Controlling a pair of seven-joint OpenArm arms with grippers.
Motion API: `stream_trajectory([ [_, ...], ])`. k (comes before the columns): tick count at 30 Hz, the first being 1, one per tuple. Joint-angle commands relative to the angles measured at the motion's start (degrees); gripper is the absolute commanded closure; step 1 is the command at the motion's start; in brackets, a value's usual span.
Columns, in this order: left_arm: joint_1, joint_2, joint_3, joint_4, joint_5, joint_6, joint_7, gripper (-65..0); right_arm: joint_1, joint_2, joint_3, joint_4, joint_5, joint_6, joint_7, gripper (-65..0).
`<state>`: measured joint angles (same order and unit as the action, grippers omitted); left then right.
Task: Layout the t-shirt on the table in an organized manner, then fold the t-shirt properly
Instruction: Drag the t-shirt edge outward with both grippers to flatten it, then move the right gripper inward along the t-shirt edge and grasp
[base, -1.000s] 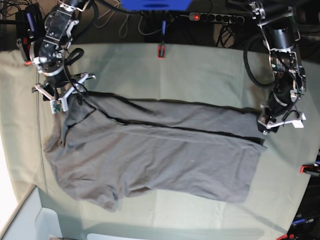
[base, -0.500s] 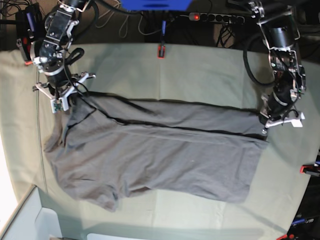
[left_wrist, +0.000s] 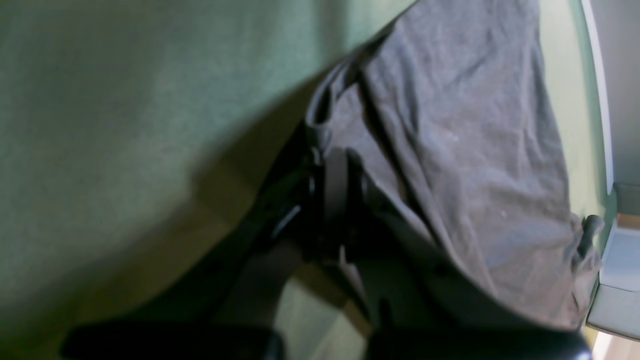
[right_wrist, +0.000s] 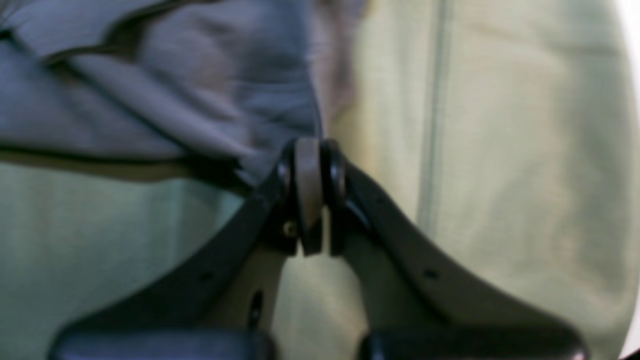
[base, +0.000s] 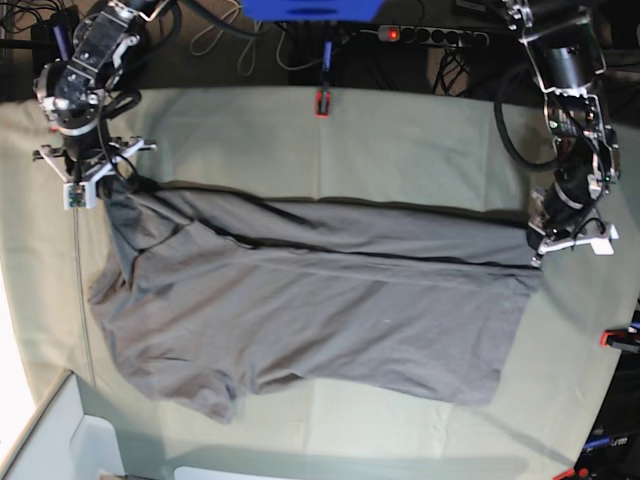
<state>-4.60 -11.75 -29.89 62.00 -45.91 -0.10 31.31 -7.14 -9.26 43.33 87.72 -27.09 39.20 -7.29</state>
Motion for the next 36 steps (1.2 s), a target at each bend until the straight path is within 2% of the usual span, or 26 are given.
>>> stream_trajectory([
  [1, -0.72, -1.13, -0.31, 2.22, -0.55, -0.21, -1.11, 0.0, 0.5, 0.26, -0.12, 1.82, 0.76, 0.8, 1.53, 0.0],
  [10, 2.36, -1.13, -3.47, 7.94, -0.55, -0.21, -1.11, 0.0, 0.5, 2.97, -0.03, 1.46, 1.11, 0.8, 1.53, 0.0],
  [17, 3.85, -1.13, -3.47, 8.02, -0.55, -0.21, -1.11, 0.0, -1.52, 5.87, -0.12, -0.82, 8.85, 0.8, 1.53, 0.0],
  [25, 5.17, -1.13, -3.47, 8.02, -0.55, -0.21, -1.11, 0.0, -3.37, 6.22, -0.47, -2.84, 9.2, 0.8, 1.44, 0.0],
  [30, 6.23, -1.04, -3.47, 8.02, -0.55, -0.21, -1.11, 0.0, -3.55, 6.22, -0.12, -2.49, 9.2, 0.8, 1.44, -9.4],
  [36, 7.11, -1.13, -3.47, 7.94, -0.55, -0.21, -1.29, 0.0, -5.39, 6.93, -0.12, -2.58, 9.2, 0.8, 1.53, -13.9],
])
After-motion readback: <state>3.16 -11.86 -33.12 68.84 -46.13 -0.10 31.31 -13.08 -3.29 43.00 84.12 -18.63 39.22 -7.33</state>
